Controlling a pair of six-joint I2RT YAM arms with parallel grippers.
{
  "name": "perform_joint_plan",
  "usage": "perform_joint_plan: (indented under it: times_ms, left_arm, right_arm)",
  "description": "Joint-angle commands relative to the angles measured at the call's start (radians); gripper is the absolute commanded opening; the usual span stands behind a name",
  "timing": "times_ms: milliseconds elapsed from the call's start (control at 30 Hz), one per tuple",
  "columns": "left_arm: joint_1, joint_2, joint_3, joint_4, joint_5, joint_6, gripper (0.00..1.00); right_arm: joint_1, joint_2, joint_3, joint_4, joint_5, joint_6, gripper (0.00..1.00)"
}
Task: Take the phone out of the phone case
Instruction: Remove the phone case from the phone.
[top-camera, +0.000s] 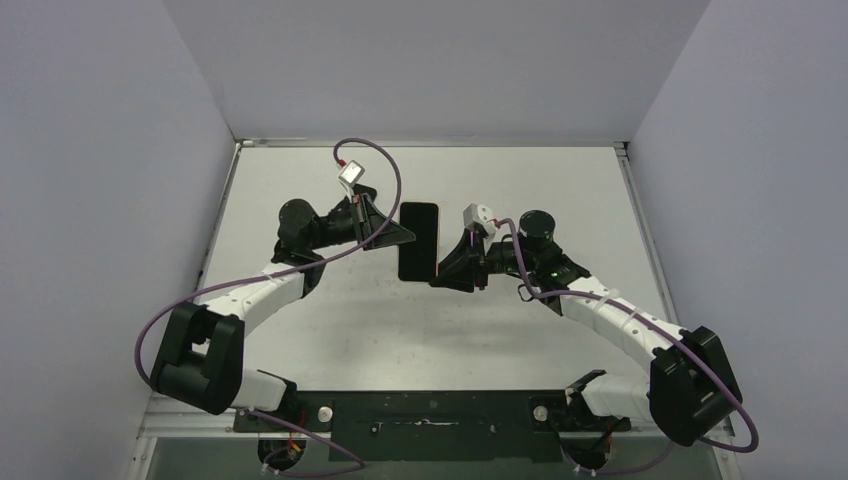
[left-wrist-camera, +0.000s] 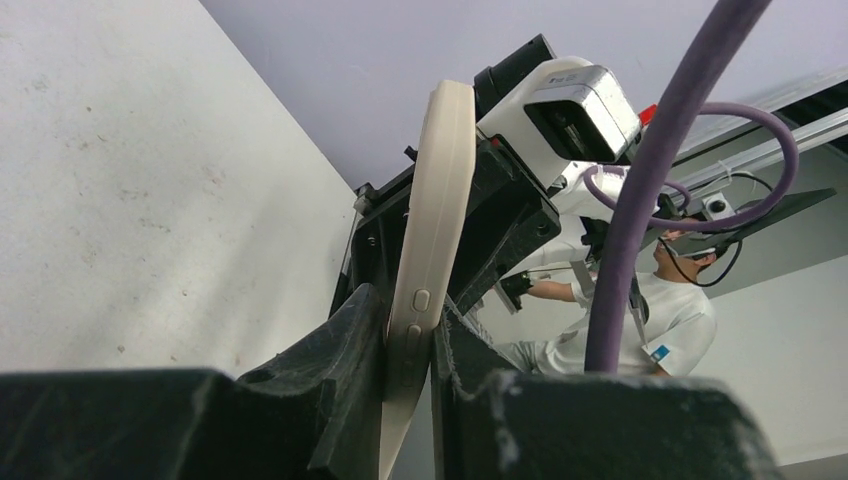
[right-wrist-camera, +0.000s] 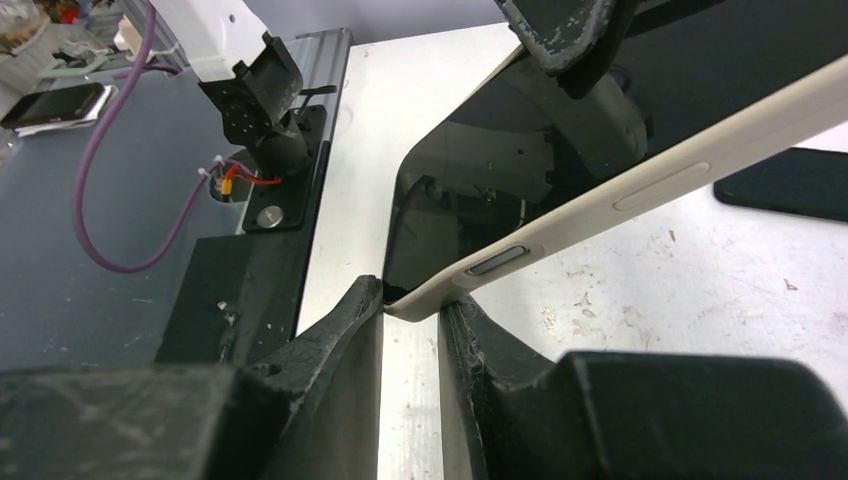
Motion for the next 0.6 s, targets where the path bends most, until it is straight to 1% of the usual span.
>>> perform_joint_plan:
  times_ms: [0,133,200,400,567]
  left_arm:
    - [-0.046,0.01,0.0,0.104,-0.022,-0.242,0.0]
    - [-0.055,0.031,-0.02,0.212,-0.024,-0.33,0.0]
    - [-0.055,0.037,-0.024,0.236,-0.023,-0.354,0.0]
    - [-0.057,0.025,-0.024,0.184,-0.029,-0.331,0.0]
    - [-0.062,0.02,-0.034,0.177,-0.032,-0.334,0.0]
  right_arm:
    - [0.013,0.021,0.064,0.055,0.082,-0.238,0.0]
    - [0.013,0.035,0.08,0.021,0.118,-0.314,0.0]
    - [0.013,0.044,0.094,-0.005,0.121,-0.353,0.0]
    - [0.02,0.055,0.127,-0.046,0.137,-0.434,0.0]
    - [0.021,0.061,0.143,-0.07,0.174,-0.501,0.0]
